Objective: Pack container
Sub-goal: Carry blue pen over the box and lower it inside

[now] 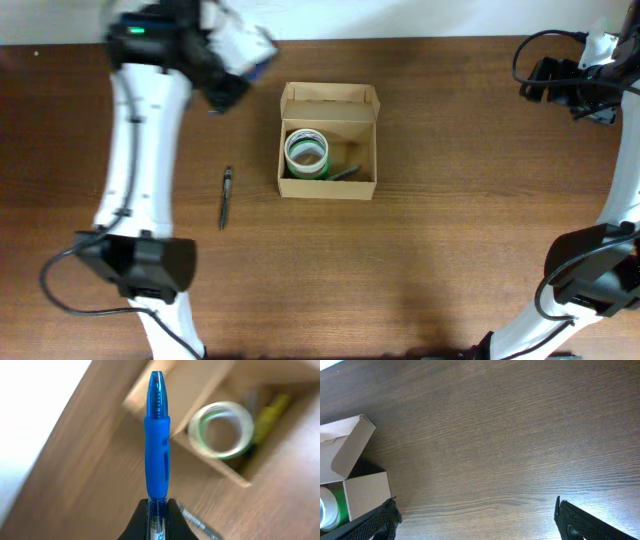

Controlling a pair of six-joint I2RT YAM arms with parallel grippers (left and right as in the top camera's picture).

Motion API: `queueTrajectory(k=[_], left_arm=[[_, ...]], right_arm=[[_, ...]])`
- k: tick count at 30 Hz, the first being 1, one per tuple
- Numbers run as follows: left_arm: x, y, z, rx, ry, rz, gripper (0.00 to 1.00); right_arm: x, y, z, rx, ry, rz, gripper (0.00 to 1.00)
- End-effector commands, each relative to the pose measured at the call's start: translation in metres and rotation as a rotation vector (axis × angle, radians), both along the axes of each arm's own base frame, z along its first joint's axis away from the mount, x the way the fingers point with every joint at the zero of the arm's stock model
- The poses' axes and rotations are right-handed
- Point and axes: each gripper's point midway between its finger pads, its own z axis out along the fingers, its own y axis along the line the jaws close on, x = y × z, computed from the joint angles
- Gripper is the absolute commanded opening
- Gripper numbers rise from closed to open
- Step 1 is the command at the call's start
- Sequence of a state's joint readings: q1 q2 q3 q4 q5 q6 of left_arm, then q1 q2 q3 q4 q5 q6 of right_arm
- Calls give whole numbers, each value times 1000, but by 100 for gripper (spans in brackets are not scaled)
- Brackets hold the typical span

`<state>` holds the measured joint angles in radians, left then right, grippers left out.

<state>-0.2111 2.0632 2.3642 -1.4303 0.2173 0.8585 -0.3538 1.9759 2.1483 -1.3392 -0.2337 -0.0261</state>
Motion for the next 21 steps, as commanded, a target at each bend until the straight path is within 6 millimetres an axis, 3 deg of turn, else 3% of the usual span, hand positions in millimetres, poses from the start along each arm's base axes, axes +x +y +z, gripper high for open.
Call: queueTrajectory(k=[1,4,9,15,21], left_arm=[[-21,-52,-5,62,-37,-286,2],[-29,-77,-22,167,-29,-348,1],[-52,-99,-66,263,102,-461,2],[-71,-103,-117,304,291,-503,2],[-74,-110,-142,312,329,-522,2]], right_arm=[[0,-1,-3,0,10,-7,99],[0,-1,-3,0,10,-8,99],[0,-1,-3,0,10,-7,99],[0,-1,-3,0,10,-7,99],[0,-1,-3,0,10,-7,99]])
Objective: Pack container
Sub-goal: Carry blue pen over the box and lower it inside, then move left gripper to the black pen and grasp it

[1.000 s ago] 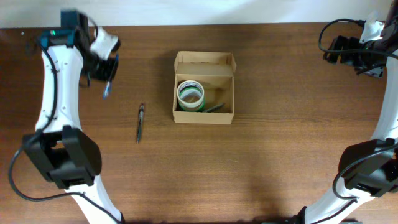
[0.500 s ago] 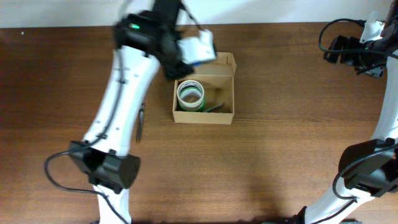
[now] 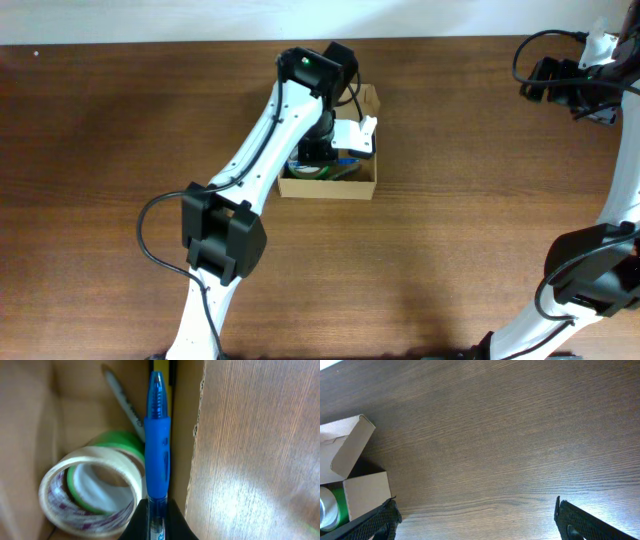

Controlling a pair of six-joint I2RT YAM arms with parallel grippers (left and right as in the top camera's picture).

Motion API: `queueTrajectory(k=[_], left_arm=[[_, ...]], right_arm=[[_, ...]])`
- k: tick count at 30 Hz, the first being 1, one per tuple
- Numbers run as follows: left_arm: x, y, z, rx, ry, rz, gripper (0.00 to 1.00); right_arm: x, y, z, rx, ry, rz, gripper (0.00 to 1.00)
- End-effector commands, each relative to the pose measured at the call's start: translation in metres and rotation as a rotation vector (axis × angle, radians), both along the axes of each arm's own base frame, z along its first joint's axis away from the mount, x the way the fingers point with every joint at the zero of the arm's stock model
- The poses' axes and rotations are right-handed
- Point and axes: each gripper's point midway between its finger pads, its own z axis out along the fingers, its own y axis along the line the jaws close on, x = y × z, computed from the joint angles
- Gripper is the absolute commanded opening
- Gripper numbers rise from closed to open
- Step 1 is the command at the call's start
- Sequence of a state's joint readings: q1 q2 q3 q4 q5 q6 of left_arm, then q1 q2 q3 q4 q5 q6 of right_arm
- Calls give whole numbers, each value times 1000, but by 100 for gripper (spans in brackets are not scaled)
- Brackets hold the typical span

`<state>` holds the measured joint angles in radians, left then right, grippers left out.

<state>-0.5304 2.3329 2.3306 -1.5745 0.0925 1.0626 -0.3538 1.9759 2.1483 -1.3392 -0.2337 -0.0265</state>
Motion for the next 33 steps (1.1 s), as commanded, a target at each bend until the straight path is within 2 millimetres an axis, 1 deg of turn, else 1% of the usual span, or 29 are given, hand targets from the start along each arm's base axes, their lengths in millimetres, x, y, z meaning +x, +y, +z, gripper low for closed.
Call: queueTrajectory(k=[1,4,9,11,16,18,19,20,21,26,30,33], left_arm=[[-6,-5,-9,-1,17,-36,2],[-13,-3,-22,5,58,-35,2],[-19,0,-42,21,87,-36,2],[-19,0,-46,25,91,-36,1],[-17,-1,-44,19,79,-35,2],[-17,-1,-41,16,72,-31,9],[-16,-2,-39,12,65,-20,18],[-14,-3,-34,2,48,-6,32],[-11,-5,-29,-9,30,14,37],[-9,-3,7,-41,-49,51,42],[-5,7,48,-45,-168,93,43],[1,18,86,-66,-286,158,44]], right_arm=[[0,-1,-3,0,10,-8,99],[0,-1,-3,0,10,-8,99],[0,-1,-3,0,10,-8,99],[0,-1,-3,0,10,-8,99],[0,-1,-3,0,10,-8,99],[0,-1,-3,0,10,-8,99],[0,-1,-3,0,10,-8,99],[0,-1,-3,0,10,-7,99],[0,-1,-3,0,10,-8,99],[0,-1,-3,0,10,-8,99],[0,-1,-3,0,10,-8,99],[0,-1,-3,0,10,-8,99]])
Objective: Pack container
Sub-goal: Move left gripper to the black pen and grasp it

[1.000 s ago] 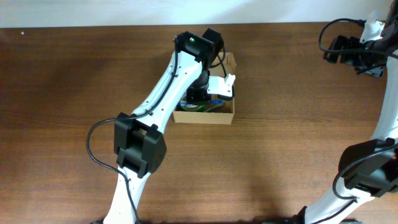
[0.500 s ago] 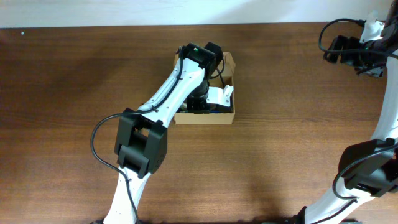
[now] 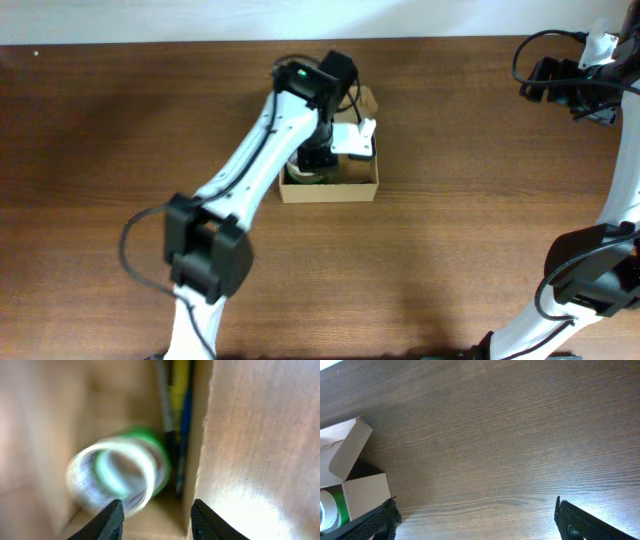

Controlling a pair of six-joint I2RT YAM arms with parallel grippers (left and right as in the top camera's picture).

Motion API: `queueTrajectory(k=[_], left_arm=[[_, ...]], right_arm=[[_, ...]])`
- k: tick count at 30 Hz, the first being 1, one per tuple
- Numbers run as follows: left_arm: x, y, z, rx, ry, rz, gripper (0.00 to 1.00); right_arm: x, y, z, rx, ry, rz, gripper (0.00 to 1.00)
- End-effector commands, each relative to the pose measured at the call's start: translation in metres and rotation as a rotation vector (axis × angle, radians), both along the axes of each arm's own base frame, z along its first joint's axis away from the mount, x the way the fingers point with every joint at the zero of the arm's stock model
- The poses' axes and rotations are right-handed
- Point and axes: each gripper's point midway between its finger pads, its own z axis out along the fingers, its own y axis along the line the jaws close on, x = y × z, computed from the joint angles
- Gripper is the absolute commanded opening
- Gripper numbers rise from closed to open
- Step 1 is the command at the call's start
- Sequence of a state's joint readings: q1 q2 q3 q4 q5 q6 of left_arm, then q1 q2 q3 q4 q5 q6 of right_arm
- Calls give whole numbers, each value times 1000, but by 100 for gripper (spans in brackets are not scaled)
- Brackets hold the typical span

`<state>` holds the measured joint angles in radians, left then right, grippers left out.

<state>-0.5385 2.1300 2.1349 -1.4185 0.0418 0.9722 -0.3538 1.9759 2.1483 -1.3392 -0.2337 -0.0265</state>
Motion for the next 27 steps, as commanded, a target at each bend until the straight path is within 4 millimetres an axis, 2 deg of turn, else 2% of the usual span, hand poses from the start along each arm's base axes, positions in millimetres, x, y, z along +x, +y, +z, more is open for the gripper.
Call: queueTrajectory(k=[1,3,6,7,9,11,14,16,17,21,27], left_arm=[[1,18,63,-37,-167,90,44],[4,33,91,-70,-237,131,44],[14,66,123,-156,-338,314,44],[16,82,127,-177,-355,394,44],[18,117,121,-198,-353,566,44],[20,152,101,-222,-324,784,45],[14,197,52,-223,-227,1088,45],[3,214,16,-198,-139,1195,48],[-1,219,-1,-193,-97,1216,48],[-8,223,-50,-155,-7,1241,49],[-17,223,-101,-76,131,1362,49]], right_arm=[[0,-1,-3,0,10,-8,99],[0,-1,-3,0,10,-8,99],[0,-1,-3,0,10,-8,99],[0,-1,-3,0,10,-8,99],[0,-1,-3,0,10,-8,99],[0,-1,-3,0,10,-8,99],[0,-1,-3,0,10,-7,99],[0,-1,-3,0,10,-7,99],[0,-1,-3,0,10,-8,99],[0,-1,-3,0,10,-8,99],[0,-1,-3,0,10,-7,99]])
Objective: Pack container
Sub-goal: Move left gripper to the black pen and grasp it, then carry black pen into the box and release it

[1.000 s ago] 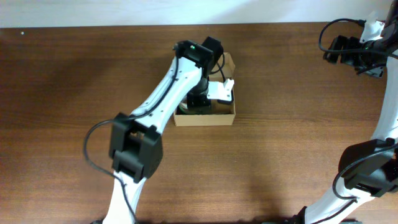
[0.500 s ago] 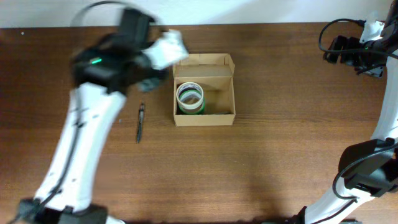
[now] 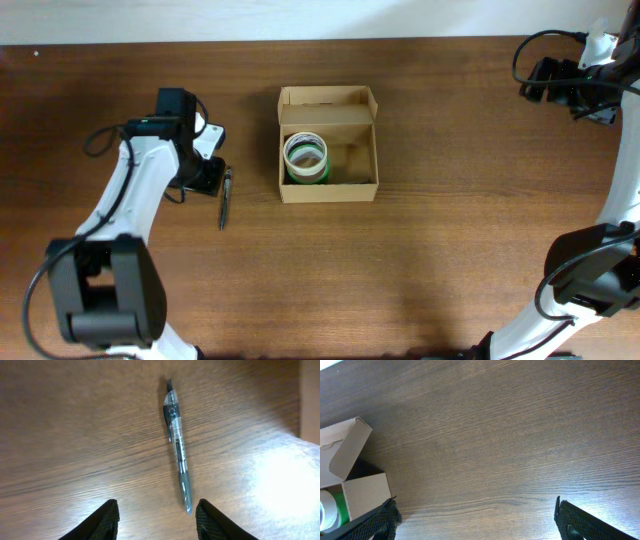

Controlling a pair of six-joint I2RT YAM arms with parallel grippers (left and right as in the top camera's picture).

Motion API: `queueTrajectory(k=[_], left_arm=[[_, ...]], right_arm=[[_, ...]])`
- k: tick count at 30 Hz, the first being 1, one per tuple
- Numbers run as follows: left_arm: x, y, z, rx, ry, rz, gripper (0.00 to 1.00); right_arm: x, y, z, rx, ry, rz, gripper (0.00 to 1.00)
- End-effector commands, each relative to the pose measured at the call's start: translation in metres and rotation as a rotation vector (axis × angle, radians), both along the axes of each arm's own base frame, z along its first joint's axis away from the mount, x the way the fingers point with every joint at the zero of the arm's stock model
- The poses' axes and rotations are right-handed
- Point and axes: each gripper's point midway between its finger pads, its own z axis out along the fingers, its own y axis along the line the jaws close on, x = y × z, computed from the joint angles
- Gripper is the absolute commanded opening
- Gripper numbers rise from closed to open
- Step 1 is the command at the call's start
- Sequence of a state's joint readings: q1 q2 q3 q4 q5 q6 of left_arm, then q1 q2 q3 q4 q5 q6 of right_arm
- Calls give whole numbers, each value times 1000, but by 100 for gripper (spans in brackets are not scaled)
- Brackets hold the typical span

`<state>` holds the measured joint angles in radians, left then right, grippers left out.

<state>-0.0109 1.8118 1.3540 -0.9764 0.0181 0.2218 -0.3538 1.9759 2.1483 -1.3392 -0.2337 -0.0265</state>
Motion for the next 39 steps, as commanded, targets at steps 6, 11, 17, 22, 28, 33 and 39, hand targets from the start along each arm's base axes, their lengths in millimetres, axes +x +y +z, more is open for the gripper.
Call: queueTrajectory(k=[6,11,17,22,28,33,39], left_arm=[[-4,-11,-43,-60,111,84,49],[0,-20,-55,-58,118,61,50],[2,-22,-67,-57,126,55,50],[1,-22,-79,-54,153,56,48],[1,-22,-88,-53,161,56,22],[2,-21,-87,-47,160,55,2],[22,-26,-55,-45,119,-1,1]], right_arm=[[0,-1,-3,0,10,-8,99],[0,-1,-3,0,10,-8,99],[0,-1,-3,0,10,-7,99],[0,-1,-3,0,10,-8,99],[0,-1,-3,0,10,-7,99],[0,-1,-3,0,10,-8,99],[0,-1,-3,0,10,-8,99]])
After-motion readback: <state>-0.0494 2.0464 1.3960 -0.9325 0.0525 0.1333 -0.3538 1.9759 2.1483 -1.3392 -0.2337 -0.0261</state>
